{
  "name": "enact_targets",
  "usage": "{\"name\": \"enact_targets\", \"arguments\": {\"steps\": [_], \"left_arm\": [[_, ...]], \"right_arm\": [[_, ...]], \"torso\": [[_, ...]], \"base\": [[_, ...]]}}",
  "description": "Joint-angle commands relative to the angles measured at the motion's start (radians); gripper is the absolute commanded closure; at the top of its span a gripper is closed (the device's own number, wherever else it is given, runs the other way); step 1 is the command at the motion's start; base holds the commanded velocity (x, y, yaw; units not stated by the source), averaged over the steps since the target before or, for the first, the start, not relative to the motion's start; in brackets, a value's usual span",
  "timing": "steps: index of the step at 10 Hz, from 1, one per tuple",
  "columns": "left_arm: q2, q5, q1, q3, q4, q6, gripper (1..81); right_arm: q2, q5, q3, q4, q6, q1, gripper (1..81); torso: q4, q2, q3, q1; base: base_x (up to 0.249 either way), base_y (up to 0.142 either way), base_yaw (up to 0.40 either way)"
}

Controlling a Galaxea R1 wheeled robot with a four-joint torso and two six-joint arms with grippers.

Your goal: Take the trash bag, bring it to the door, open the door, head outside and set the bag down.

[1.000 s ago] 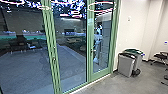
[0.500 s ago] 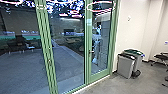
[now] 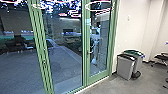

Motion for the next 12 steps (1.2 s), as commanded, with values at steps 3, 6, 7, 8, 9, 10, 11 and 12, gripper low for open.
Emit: {"name": "enact_targets", "arguments": {"steps": [3,6,7,8,9,10,11,12], "left_arm": [[0.000,0.083,-0.062,-0.004,-0.005,0.012,81.1],[-0.002,0.083,-0.063,-0.006,-0.005,0.012,81.1],[0.000,0.083,-0.063,-0.006,-0.005,0.012,81.1],[-0.002,0.083,-0.062,-0.006,-0.005,0.012,81.1],[-0.002,0.083,-0.062,-0.006,-0.005,0.012,81.1],[-0.002,0.083,-0.062,-0.006,-0.005,0.012,81.1],[-0.002,0.083,-0.063,-0.006,-0.005,0.012,81.1],[-0.002,0.083,-0.063,-0.006,-0.005,0.012,81.1]], "right_arm": [[-0.001,-0.058,0.001,-0.008,-0.001,0.056,1.0],[-0.001,-0.058,0.001,-0.008,-0.001,0.056,1.0],[-0.001,-0.058,0.001,-0.008,-0.001,0.056,1.0],[-0.001,-0.058,0.001,-0.008,-0.001,0.056,1.0],[-0.001,-0.058,0.001,-0.008,-0.001,0.056,1.0],[-0.001,-0.058,0.001,-0.008,-0.001,0.056,1.0],[-0.001,-0.058,0.001,-0.008,-0.001,0.054,1.0],[-0.001,-0.058,0.001,-0.008,-0.001,0.054,1.0]], "torso": [[0.000,0.000,0.000,0.000],[0.000,0.000,0.000,0.000],[0.000,0.000,0.000,0.000],[0.000,0.000,0.000,0.000],[0.000,0.000,0.000,0.000],[0.000,0.000,0.000,0.000],[0.000,0.000,0.000,0.000],[0.000,0.000,0.000,0.000]], "base": [[0.145,-0.082,0.000],[0.145,-0.075,0.000],[0.145,-0.074,0.000],[0.145,-0.073,0.000],[0.141,-0.064,0.000],[0.140,-0.063,0.000],[0.139,-0.063,0.000],[0.138,-0.062,0.000]]}}
